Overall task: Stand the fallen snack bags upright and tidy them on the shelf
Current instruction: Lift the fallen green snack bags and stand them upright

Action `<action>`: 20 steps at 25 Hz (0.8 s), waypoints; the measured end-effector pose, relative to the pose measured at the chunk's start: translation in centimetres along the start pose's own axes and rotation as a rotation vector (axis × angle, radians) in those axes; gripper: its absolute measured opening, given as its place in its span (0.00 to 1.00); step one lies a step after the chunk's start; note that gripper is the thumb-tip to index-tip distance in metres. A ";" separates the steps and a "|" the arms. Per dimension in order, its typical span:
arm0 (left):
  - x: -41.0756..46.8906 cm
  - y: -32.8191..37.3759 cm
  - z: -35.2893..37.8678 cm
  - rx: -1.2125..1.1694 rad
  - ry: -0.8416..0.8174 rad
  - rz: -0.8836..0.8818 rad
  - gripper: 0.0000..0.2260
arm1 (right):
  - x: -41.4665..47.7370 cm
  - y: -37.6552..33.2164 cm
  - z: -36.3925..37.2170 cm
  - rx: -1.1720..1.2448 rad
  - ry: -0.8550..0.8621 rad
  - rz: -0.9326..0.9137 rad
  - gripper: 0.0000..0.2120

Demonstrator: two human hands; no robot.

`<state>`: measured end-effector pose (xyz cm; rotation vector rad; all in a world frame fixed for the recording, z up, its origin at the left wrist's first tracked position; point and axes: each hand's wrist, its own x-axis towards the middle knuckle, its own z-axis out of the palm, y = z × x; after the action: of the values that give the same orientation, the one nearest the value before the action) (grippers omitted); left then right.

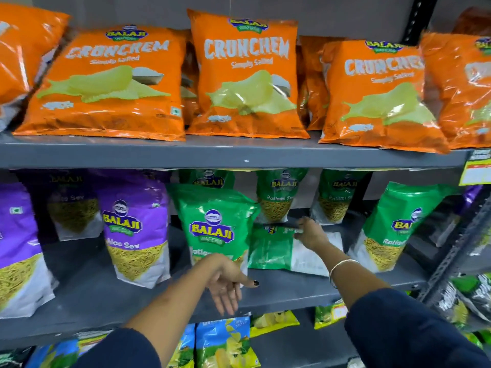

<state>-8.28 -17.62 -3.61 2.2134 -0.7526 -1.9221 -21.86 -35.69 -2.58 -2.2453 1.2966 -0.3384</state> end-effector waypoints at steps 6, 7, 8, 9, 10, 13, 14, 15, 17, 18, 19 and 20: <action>7.4 9.5 5.2 -1.026 0.066 0.296 0.32 | 6.7 6.2 -3.5 -0.259 -0.329 -0.136 0.03; 8.5 10.4 5.5 -1.156 0.137 0.339 0.26 | 7.1 6.6 -3.7 -0.270 -0.372 -0.114 0.05; 9.3 11.1 5.7 -1.243 0.207 0.354 0.18 | 7.8 7.4 -3.6 -0.313 -0.413 -0.114 0.08; 10.0 11.7 5.9 -1.278 0.280 0.343 0.11 | 8.1 7.8 -3.8 -0.370 -0.441 -0.167 0.15; 10.2 12.2 6.2 -1.266 0.331 0.317 0.09 | 8.5 8.1 -3.6 -0.404 -0.497 -0.173 0.21; 10.4 12.2 6.4 -1.272 0.322 0.317 0.08 | 8.7 8.7 -3.6 -0.231 -0.612 -0.100 0.14; 10.4 11.8 6.5 -1.322 0.295 0.348 0.08 | 8.4 8.7 -3.6 -0.147 -0.636 -0.052 0.17; 10.1 11.6 6.6 -1.360 0.276 0.391 0.07 | 8.3 8.8 -3.4 -0.103 -0.654 -0.014 0.19; 8.9 11.2 6.9 -1.380 0.292 0.477 0.07 | 7.6 8.6 -2.9 -0.016 -0.699 0.006 0.20; 8.5 11.1 7.0 -1.365 0.347 0.521 0.04 | 7.1 8.3 -3.1 0.033 -0.737 0.034 0.17; 8.2 11.2 7.0 -1.362 0.448 0.581 0.02 | 6.7 7.9 -3.3 0.087 -0.757 0.040 0.15; 8.2 11.4 6.8 -1.342 0.595 0.629 0.10 | 6.8 7.5 -3.5 0.135 -0.764 0.034 0.13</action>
<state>-17.49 -29.49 -7.68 1.2664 0.0394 -0.8403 -25.50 -45.66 -4.12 -1.9276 0.8595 0.4055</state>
